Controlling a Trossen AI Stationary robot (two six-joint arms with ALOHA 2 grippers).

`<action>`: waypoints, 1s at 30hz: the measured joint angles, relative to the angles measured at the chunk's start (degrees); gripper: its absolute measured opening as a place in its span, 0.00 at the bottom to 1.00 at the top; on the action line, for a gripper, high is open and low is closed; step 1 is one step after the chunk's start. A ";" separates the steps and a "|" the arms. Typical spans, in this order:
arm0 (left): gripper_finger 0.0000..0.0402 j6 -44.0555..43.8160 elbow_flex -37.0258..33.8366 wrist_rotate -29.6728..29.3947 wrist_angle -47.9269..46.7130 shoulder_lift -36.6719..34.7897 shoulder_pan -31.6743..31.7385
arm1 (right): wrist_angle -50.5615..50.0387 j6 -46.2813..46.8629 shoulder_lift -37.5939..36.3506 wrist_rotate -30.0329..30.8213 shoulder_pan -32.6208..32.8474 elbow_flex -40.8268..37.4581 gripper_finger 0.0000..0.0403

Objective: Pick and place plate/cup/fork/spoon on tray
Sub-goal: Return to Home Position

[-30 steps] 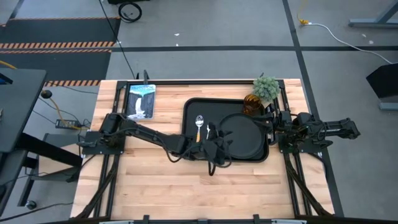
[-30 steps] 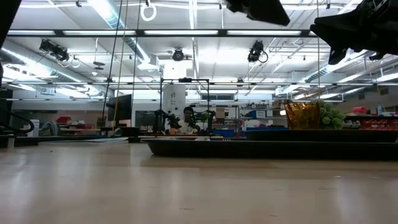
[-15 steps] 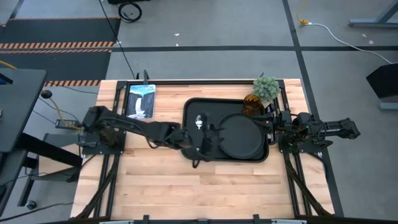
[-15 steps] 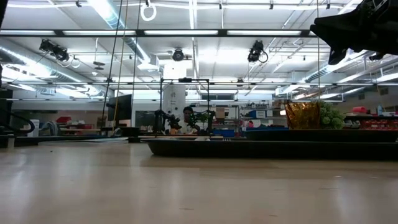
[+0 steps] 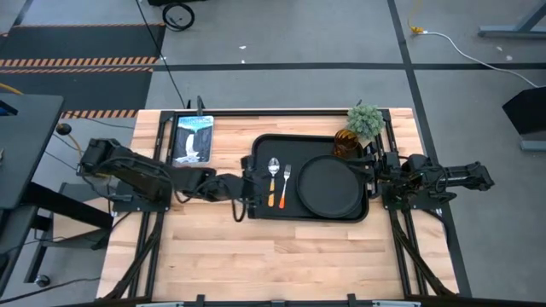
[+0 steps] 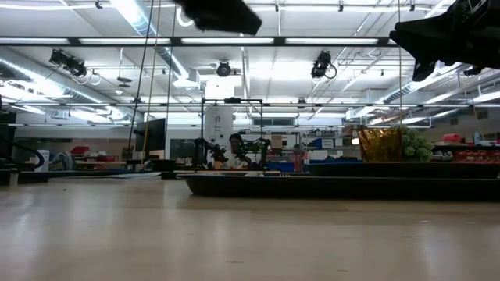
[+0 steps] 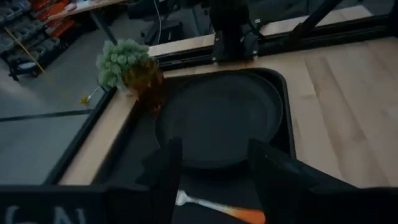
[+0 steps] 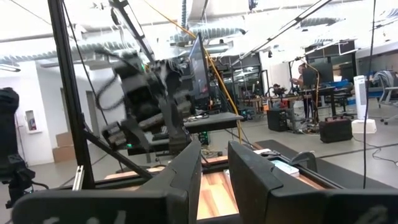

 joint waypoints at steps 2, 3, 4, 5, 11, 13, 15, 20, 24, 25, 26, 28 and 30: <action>0.48 -0.39 -6.40 -0.01 5.82 -2.12 -0.02 | 0.01 0.01 -0.02 0.03 -0.01 -0.01 0.22; 0.48 -0.40 -9.32 0.01 9.29 -2.82 -0.02 | -0.14 -0.01 0.00 0.04 -0.01 -0.01 0.22; 0.48 -0.42 -12.39 0.00 12.29 -3.59 0.00 | 0.02 -0.01 0.00 -0.02 0.01 -0.01 0.22; 0.48 -0.62 -15.47 -0.06 15.11 -4.27 0.00 | 0.12 0.00 -0.02 -0.01 0.00 0.00 0.22; 0.48 -5.02 -29.34 0.21 29.10 -6.65 -0.68 | -0.01 0.01 0.00 0.00 0.01 -0.01 0.22; 0.48 -5.52 -31.85 0.29 30.07 -7.71 -1.20 | 0.10 0.01 0.00 0.02 -0.01 -0.01 0.22; 0.48 -5.43 -33.44 0.30 30.00 -9.27 -1.67 | 0.08 0.00 0.00 0.00 -0.01 -0.01 0.22; 0.48 -5.16 -38.05 3.60 29.08 -17.60 -1.73 | 0.08 -0.01 0.00 0.00 -0.01 -0.01 0.22; 0.48 -5.16 -43.77 6.29 28.77 -25.98 -1.57 | 0.08 0.00 0.00 0.00 0.01 -0.01 0.22; 0.48 -5.18 -45.49 6.59 28.69 -27.99 -1.57 | 0.07 0.00 0.00 0.00 -0.01 -0.01 0.22; 0.48 -5.18 -47.07 6.76 28.74 -29.66 -1.60 | 0.08 0.00 0.00 0.00 0.01 0.00 0.22; 0.48 -5.22 -50.15 6.73 28.61 -32.54 -1.56 | 0.08 0.00 0.00 0.00 -0.01 -0.01 0.22; 0.48 -5.50 -52.74 6.65 28.52 -34.63 -1.22 | 0.08 0.01 0.00 0.00 -0.01 0.01 0.22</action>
